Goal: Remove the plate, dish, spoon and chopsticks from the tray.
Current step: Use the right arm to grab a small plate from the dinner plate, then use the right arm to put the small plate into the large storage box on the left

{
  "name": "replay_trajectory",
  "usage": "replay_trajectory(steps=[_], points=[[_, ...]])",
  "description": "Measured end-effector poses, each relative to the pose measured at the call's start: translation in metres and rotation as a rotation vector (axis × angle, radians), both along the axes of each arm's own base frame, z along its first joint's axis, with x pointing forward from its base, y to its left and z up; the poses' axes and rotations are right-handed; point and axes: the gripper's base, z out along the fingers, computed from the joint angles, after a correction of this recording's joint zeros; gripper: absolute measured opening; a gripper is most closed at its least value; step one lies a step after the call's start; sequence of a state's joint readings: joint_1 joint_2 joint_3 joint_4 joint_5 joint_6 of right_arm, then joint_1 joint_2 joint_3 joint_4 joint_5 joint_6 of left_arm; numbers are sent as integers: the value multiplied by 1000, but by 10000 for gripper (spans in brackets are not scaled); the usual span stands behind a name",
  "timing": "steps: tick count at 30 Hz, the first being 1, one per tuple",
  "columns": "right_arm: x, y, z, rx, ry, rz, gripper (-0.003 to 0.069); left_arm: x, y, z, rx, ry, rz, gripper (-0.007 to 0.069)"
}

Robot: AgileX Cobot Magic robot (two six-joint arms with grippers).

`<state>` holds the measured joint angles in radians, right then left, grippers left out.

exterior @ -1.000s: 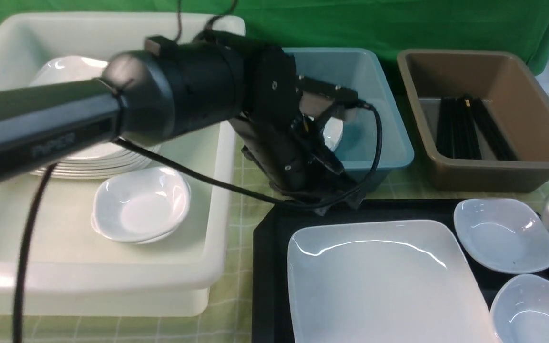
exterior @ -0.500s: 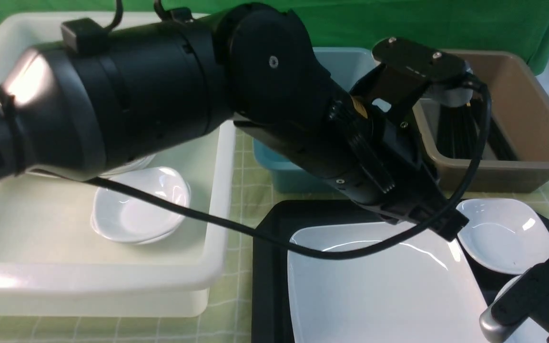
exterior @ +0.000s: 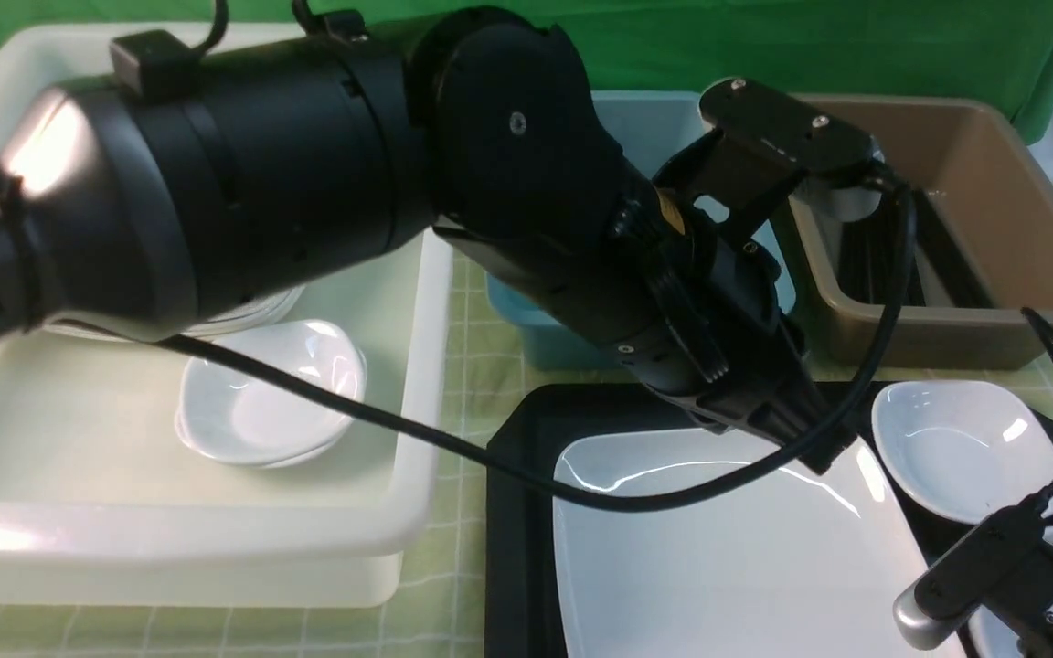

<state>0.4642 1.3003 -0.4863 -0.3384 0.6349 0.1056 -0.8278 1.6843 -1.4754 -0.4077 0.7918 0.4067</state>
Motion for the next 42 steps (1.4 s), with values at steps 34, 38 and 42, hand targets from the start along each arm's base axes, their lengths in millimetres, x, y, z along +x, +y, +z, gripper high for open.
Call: replay_trajectory(steps=[34,38,42], points=[[69,117,239,705,-389,309,67,12,213,87,-76,-51,682,2],[87,185,243,742,-363,469,67,-20,252,80,-100,-61,843,2],[97,248,240,765,-367,598,67,-58,273,62,-104,-55,947,2]])
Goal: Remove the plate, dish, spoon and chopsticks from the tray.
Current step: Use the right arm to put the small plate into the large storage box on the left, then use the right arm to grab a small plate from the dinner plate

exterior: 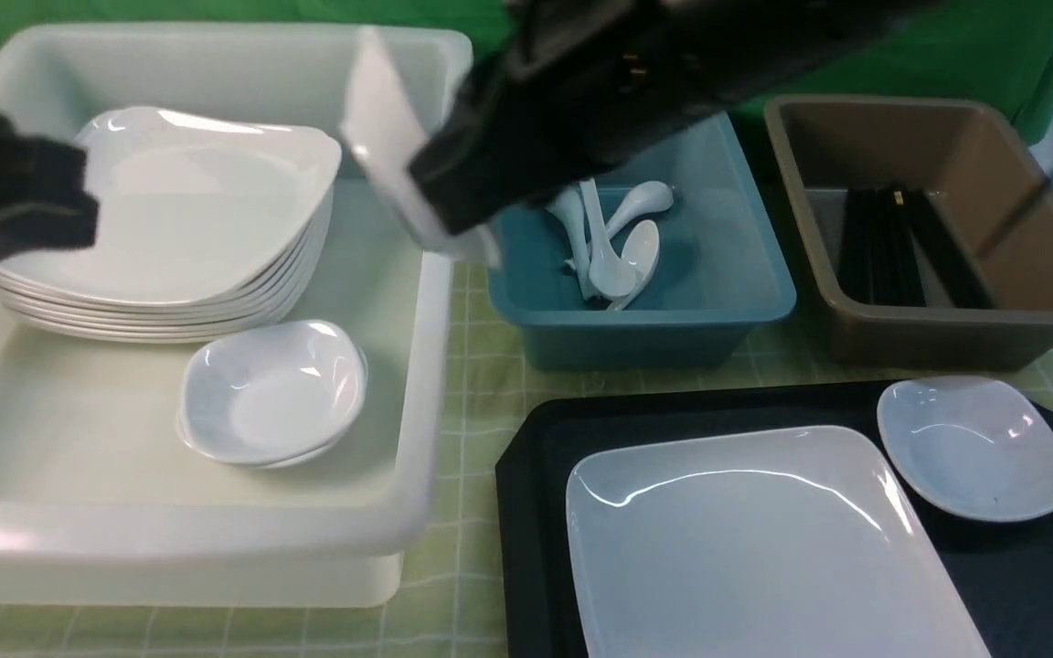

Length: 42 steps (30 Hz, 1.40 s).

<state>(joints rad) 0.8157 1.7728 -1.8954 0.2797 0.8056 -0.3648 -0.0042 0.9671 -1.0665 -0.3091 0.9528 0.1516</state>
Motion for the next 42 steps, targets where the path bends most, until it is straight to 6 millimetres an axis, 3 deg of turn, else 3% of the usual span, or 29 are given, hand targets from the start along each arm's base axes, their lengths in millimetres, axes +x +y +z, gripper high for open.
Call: replay_trajectory(steps=[1,4,8,9,14,18,21,24,29,30,34,37,38,39,40,42], points=[[3,5,-5,-9,4,3,67,-2,1,-1,-1,0,7,2],[16,43,-28,-70,-48,52,67,-28,7,-15,-5,-2,47,2],[39,77,-79,-155,-54,65,67,-53,7,-31,-19,0,69,2],[40,78,-81,-157,-55,64,67,-54,7,-32,-19,3,69,2],[55,97,-131,-213,-38,68,67,-67,7,-41,-6,-9,73,2],[60,104,-152,-229,-34,71,77,-68,8,-42,1,-8,74,2],[62,106,-159,-234,-30,70,130,-67,8,-42,4,-17,78,2],[62,106,-161,-227,1,42,244,-66,8,-40,4,-40,84,3],[60,104,-153,-191,57,-23,365,-65,9,-39,3,-58,90,3],[56,100,-140,-185,73,-35,386,-65,9,-38,2,-62,91,3],[48,90,-111,-185,66,-29,377,-64,9,-38,2,-68,92,3],[40,58,-66,-256,13,-77,260,-64,9,-38,1,-73,93,3],[40,57,-63,-250,11,-81,260,-64,9,-38,2,-73,93,3],[40,43,-51,-282,-8,-115,202,-64,9,-38,2,-74,88,3],[44,16,-32,-356,-45,-183,98,-63,7,-37,3,-80,60,3],[52,-18,-15,-414,-55,-279,50,-61,3,-37,-10,-85,12,3]])
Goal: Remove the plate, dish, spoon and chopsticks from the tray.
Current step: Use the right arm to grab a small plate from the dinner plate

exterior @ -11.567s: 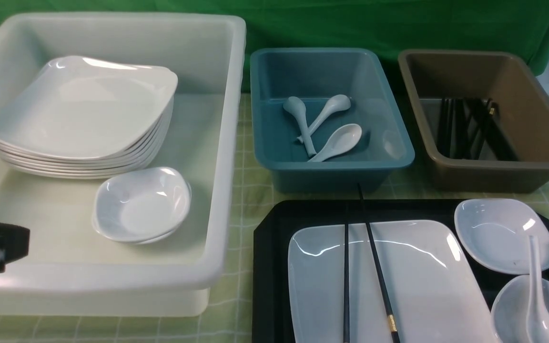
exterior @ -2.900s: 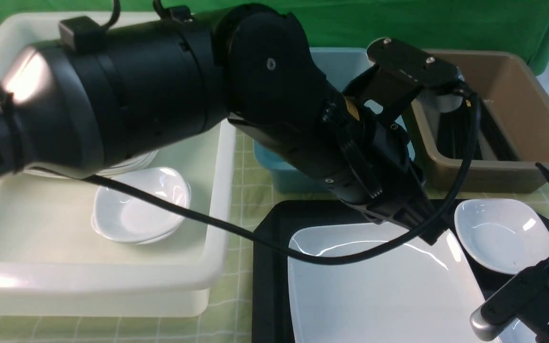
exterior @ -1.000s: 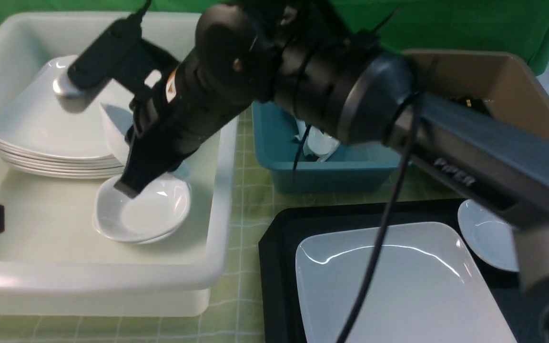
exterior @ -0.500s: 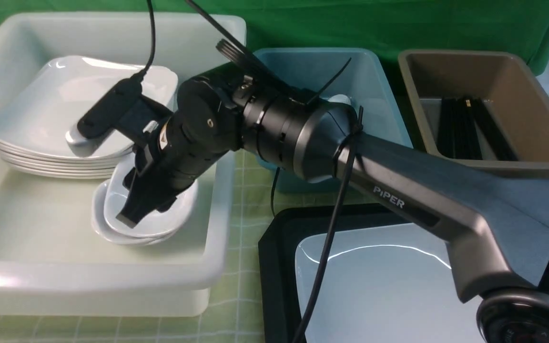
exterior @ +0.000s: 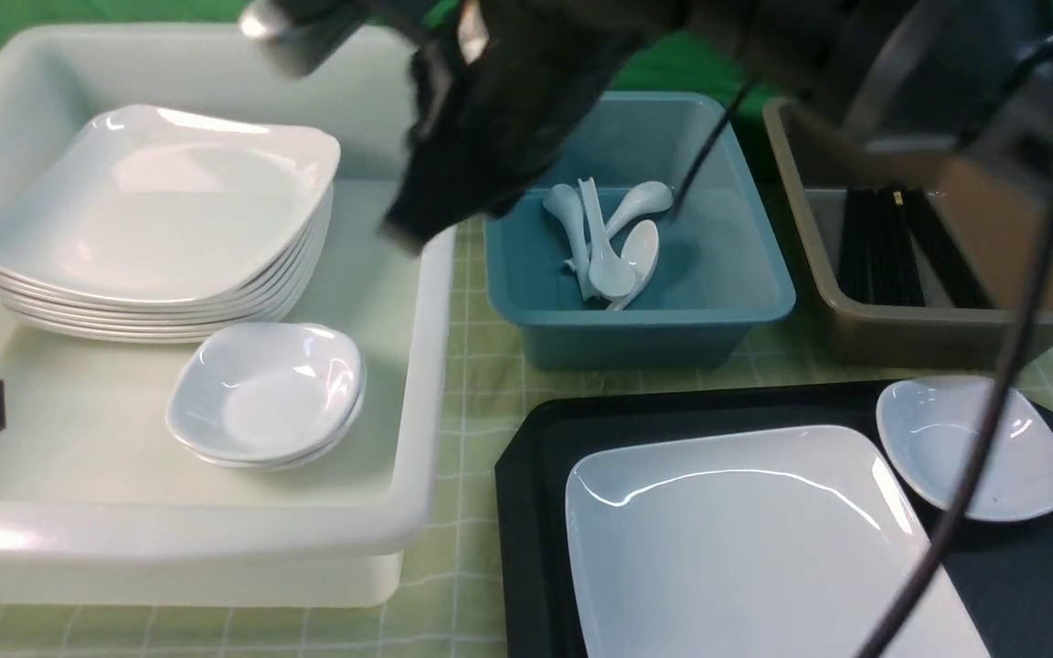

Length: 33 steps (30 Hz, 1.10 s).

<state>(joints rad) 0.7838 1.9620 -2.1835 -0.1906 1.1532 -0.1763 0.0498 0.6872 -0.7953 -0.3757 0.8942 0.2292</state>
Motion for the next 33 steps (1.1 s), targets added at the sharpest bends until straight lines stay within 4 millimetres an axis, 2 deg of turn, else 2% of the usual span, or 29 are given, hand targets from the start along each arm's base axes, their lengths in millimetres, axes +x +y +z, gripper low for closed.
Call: replay_trajectory(steps=[4,5,6,7,8,9,10,11,12,14,17,19,20,22,26,27,33], points=[[9,-68,28,-2,-43,-156,29,13,-11,-3,-74,26,-114,3],[11,-90,29,-12,-32,-206,29,19,-13,-6,-93,46,-144,3],[11,-94,29,-13,-30,-214,29,19,-13,-6,-93,46,-144,3],[8,-133,25,-36,1,-302,29,28,-16,-11,-113,81,-186,3],[6,-135,28,-32,-5,-302,29,29,-17,-11,-109,80,-193,3],[6,-149,21,-52,19,-334,29,32,-17,-14,-113,94,-207,3],[-1,-178,9,-84,63,-399,31,39,-19,-18,-122,113,-236,3],[-1,-184,3,-96,85,-415,31,41,-20,-19,-125,119,-238,3],[-5,-204,-16,-113,137,-464,31,47,-23,-22,-147,133,-255,3],[-9,-227,-51,-111,225,-522,46,54,-31,-26,-160,144,-293,3],[-13,-244,-100,-113,312,-562,114,61,-51,-35,-143,172,-375,3],[-14,-248,-123,-117,339,-569,190,64,-63,-42,-135,213,-399,3],[-15,-248,-128,-118,346,-569,206,65,-66,-43,-138,229,-399,3],[-18,-249,-149,-131,376,-566,296,67,-83,-52,-104,281,-447,3],[-20,-250,-171,-160,418,-563,375,74,-115,-59,-42,304,-550,3],[-21,-250,-178,-171,437,-565,388,80,-131,-58,-32,284,-586,3],[-22,-250,-193,-183,465,-564,398,104,-182,-50,-9,193,-666,3]])
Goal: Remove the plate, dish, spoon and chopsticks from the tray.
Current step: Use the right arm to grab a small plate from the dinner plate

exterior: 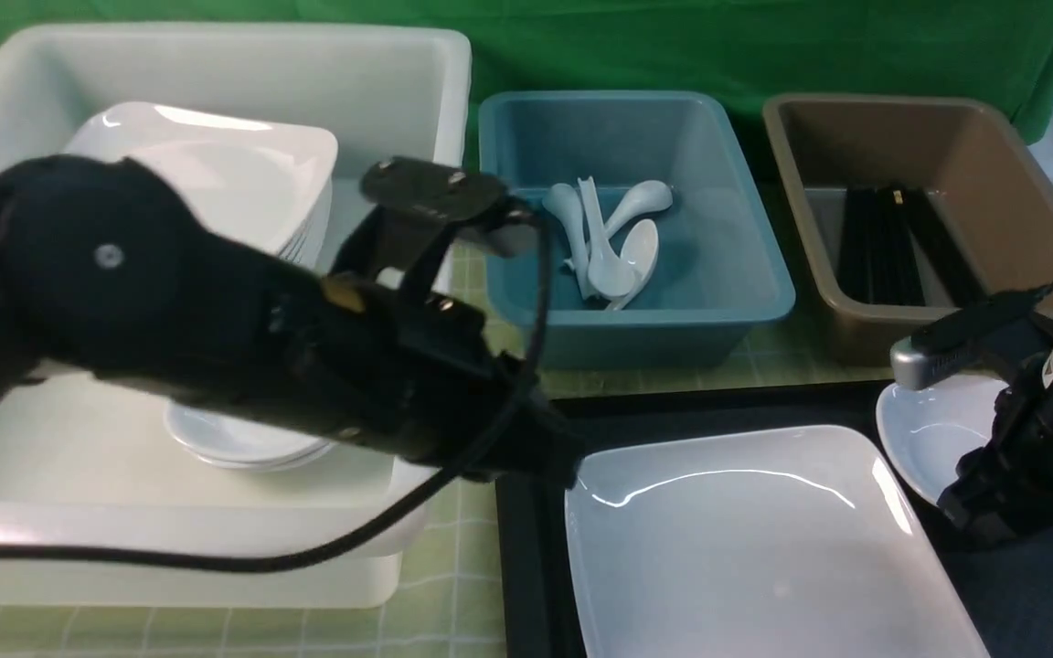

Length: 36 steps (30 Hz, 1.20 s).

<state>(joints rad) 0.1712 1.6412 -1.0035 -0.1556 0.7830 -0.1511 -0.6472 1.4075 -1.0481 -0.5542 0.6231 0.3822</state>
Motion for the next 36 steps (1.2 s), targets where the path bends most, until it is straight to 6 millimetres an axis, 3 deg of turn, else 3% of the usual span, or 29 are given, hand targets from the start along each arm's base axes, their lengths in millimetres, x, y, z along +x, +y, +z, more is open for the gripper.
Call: replay_trajectory(steps=[4,8,15,24,36], points=[[7,2,-5,10,-41,27,398,18,-25,-3,9,-6,-23,3],[13,2,-13,2,-59,49,398,29,-34,-11,16,19,-5,3],[15,4,-22,-7,-31,60,398,33,-36,-22,52,28,-9,3],[5,31,-3,-2,-83,155,398,33,-35,-22,60,22,-13,3],[5,25,-13,-83,-23,192,398,31,-34,-23,81,45,-32,3]])
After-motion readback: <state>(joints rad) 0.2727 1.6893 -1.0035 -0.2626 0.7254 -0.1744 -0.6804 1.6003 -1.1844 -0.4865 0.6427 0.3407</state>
